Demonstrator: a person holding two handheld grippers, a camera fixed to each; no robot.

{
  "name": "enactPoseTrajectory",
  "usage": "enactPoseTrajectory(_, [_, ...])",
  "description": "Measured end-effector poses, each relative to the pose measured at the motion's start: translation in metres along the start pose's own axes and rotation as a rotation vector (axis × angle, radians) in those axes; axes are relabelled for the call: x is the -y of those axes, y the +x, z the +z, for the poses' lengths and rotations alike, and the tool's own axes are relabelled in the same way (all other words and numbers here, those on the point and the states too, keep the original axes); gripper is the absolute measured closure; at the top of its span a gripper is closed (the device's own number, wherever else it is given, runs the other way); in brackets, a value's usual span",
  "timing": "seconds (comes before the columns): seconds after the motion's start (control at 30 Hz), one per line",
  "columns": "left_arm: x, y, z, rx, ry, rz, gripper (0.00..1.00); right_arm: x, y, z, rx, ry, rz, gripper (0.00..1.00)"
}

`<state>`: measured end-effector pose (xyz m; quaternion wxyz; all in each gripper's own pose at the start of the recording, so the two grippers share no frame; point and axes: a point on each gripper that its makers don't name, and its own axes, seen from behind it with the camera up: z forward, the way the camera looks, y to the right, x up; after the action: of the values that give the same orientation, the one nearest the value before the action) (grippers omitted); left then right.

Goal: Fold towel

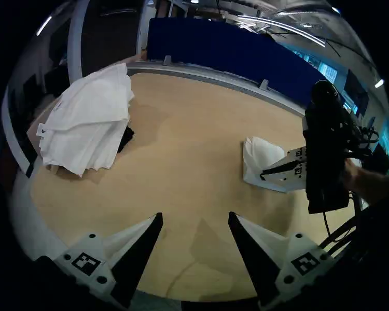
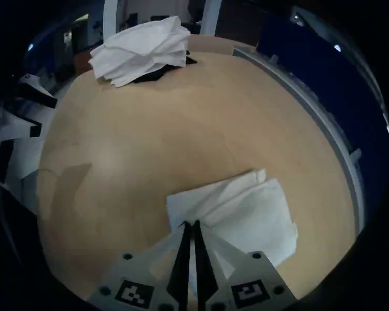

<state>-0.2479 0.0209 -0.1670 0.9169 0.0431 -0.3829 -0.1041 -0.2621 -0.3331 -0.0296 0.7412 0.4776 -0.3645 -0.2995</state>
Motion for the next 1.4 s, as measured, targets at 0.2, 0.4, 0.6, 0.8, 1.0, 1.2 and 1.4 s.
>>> enactPoseTrajectory(0.2, [-0.002,0.0,0.002,0.006,-0.004,0.001,0.06,-0.003,0.003,-0.007,-0.025,0.002,0.034,0.77])
enactPoseTrajectory(0.4, [-0.003,0.001,0.004,0.007,-0.004,0.006,0.06,-0.007,0.005,-0.022,-0.06,-0.01,0.062,0.39])
enactPoseTrajectory(0.6, [-0.007,0.005,0.006,0.005,-0.006,0.004,0.06,-0.013,0.002,-0.037,-0.085,-0.03,0.105,0.28])
enactPoseTrajectory(0.8, [-0.01,0.009,0.007,0.0,-0.007,0.011,0.06,-0.017,-0.018,-0.049,-0.075,-0.056,0.144,0.28])
enactPoseTrajectory(1.0, [-0.014,0.01,0.008,-0.002,-0.01,0.012,0.06,-0.014,-0.05,-0.056,-0.035,-0.07,0.183,0.28])
enactPoseTrajectory(1.2, [-0.018,0.01,0.009,-0.002,-0.017,0.013,0.06,-0.01,-0.075,-0.062,-0.002,-0.082,0.217,0.28])
enactPoseTrajectory(1.4, [-0.022,0.012,0.01,-0.003,-0.02,0.019,0.06,-0.008,-0.088,-0.06,0.023,-0.092,0.246,0.34])
